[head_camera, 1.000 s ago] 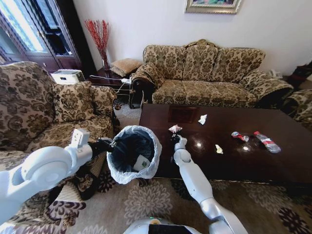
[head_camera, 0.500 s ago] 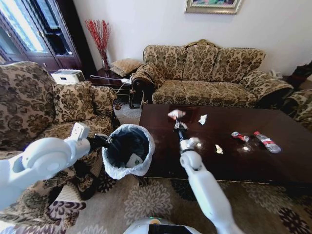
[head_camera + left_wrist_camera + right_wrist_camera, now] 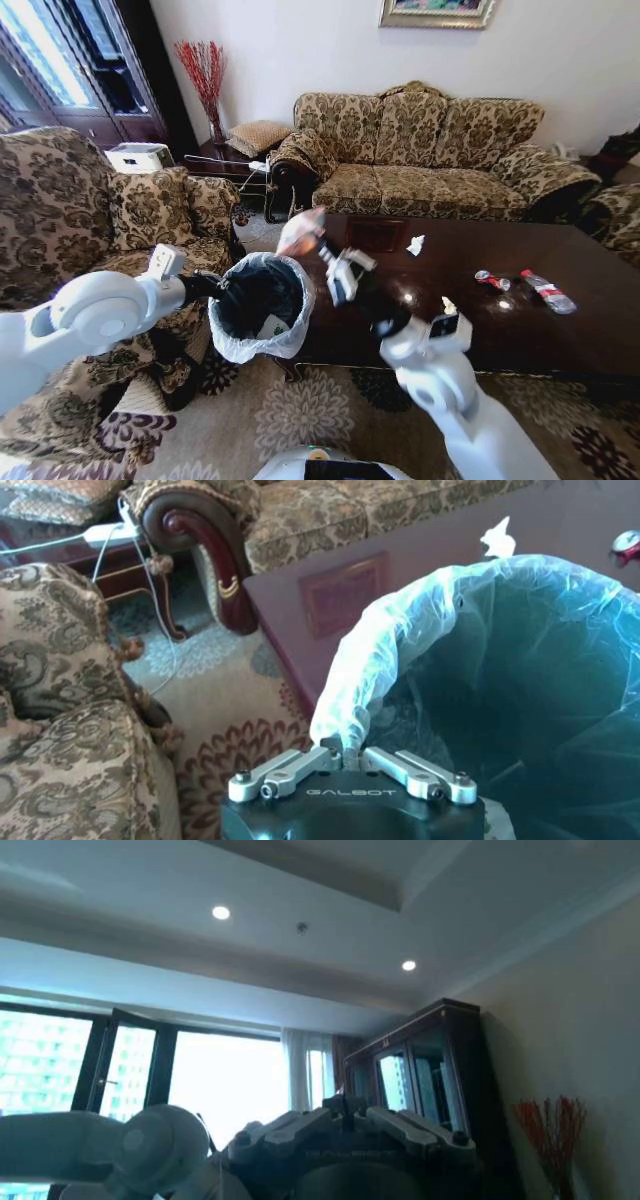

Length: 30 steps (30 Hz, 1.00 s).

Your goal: Move to the front of the table and place the trash on the table into the trash bin.

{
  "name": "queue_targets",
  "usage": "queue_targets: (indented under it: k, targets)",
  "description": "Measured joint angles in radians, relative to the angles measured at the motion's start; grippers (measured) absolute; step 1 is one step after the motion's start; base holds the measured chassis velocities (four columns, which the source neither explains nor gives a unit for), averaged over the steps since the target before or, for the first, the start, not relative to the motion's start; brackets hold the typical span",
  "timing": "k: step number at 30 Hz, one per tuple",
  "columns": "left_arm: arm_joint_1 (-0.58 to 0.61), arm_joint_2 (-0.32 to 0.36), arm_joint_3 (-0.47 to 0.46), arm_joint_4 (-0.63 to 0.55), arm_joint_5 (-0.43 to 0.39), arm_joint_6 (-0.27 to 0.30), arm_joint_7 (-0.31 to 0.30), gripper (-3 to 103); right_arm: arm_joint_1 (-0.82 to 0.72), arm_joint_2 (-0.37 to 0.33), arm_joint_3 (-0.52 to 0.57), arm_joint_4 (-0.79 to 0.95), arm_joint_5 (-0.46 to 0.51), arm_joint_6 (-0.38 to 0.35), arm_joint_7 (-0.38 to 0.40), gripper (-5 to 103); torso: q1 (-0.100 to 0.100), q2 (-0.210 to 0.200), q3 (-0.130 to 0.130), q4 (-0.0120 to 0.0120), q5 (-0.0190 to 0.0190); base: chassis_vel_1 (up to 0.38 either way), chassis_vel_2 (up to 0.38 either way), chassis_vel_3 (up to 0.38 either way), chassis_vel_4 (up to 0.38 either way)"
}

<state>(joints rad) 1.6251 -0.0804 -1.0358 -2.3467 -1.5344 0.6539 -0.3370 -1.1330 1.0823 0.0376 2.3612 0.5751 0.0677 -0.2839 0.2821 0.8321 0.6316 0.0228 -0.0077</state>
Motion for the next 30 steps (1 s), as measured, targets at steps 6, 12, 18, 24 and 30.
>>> queue_targets:
  k: [6,12,18,24,30]
  targets:
    - [-0.005,-0.006,-0.006,-0.032,-0.020,-0.002,-0.007,0,-0.003,0.020,-0.042,-0.062,-0.050,0.007,0.006,15,0.000,0.000,0.000,-0.0001,0.0000,0.000,0.000,0.000,0.000]
    - [-0.008,-0.018,-0.015,-0.043,-0.031,-0.002,-0.014,0,-0.009,0.046,-0.055,-0.066,-0.068,0.022,0.006,41,0.000,0.000,0.000,0.0000,0.0000,0.000,0.000,0.000,0.000]
    - [-0.020,-0.042,-0.025,0.014,-0.012,-0.005,-0.017,0,-0.071,0.075,0.061,-0.026,-0.083,0.037,0.178,58,0.000,0.000,0.000,0.0000,0.0001,0.000,0.000,0.000,0.000]
    - [-0.029,-0.128,-0.057,0.034,0.023,-0.014,-0.019,0,-0.275,0.144,0.280,-0.112,-0.015,-0.006,0.428,80,0.000,0.000,0.000,-0.0002,0.0000,0.000,0.000,0.000,0.000]
    - [-0.021,-0.166,-0.051,0.026,0.042,-0.017,-0.019,0,-0.367,0.168,0.374,-0.158,0.048,-0.008,0.455,99,0.000,0.000,0.000,-0.0001,0.0000,0.000,0.000,0.000,0.000]
